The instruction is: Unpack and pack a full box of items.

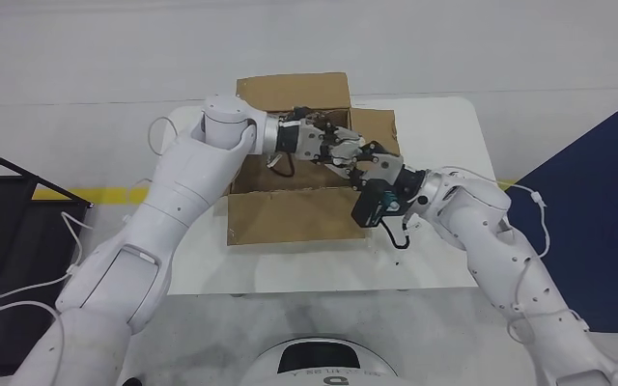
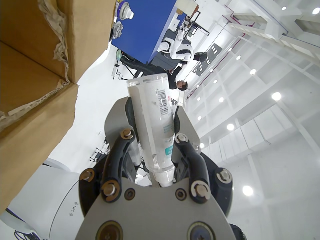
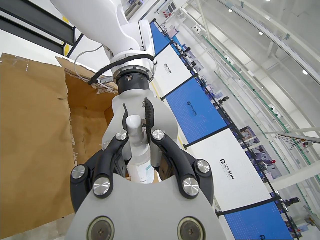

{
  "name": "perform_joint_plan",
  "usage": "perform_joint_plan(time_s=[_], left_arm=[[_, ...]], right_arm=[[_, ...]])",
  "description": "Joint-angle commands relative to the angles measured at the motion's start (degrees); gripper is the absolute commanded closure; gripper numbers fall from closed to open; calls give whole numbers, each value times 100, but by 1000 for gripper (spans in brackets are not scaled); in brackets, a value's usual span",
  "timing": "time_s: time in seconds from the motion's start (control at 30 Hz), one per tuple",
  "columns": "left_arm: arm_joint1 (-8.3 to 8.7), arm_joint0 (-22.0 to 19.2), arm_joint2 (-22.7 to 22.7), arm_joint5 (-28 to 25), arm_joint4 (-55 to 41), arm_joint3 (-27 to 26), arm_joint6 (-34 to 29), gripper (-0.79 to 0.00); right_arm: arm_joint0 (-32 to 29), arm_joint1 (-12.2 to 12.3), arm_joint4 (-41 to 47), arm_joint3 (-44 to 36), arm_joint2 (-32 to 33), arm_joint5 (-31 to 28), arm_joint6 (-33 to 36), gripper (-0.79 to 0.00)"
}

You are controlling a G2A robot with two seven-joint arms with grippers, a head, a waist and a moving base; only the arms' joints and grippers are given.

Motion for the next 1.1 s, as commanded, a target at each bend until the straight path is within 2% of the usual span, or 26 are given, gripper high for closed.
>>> perform_joint_plan(time_s=[0.0, 0.4, 0.5, 0.53, 0.7, 1.07], left_arm=[[-3, -7, -5, -14, -20, 23, -23, 0], [-7, -2, -7, -27, -48, 16, -105, 0], [-1, 8, -21, -32, -52, 1, -121, 0], [1, 15, -25, -36, -57, -5, -134, 0], [9, 33, -33, -22, -53, -35, -168, 0], [18, 61, -34, -3, -55, -97, -204, 0]], right_arm=[[-5, -4, -3, -11, -1, 8, 28, -785], [-93, -8, 21, -19, 112, -30, 82, -785], [-127, -8, 29, -20, 155, -28, 109, -683], [-137, -7, 27, -21, 168, -25, 119, -600], [-175, -8, 25, -16, 223, -27, 170, -379], [-159, -26, -31, -27, 222, -62, 277, -200]])
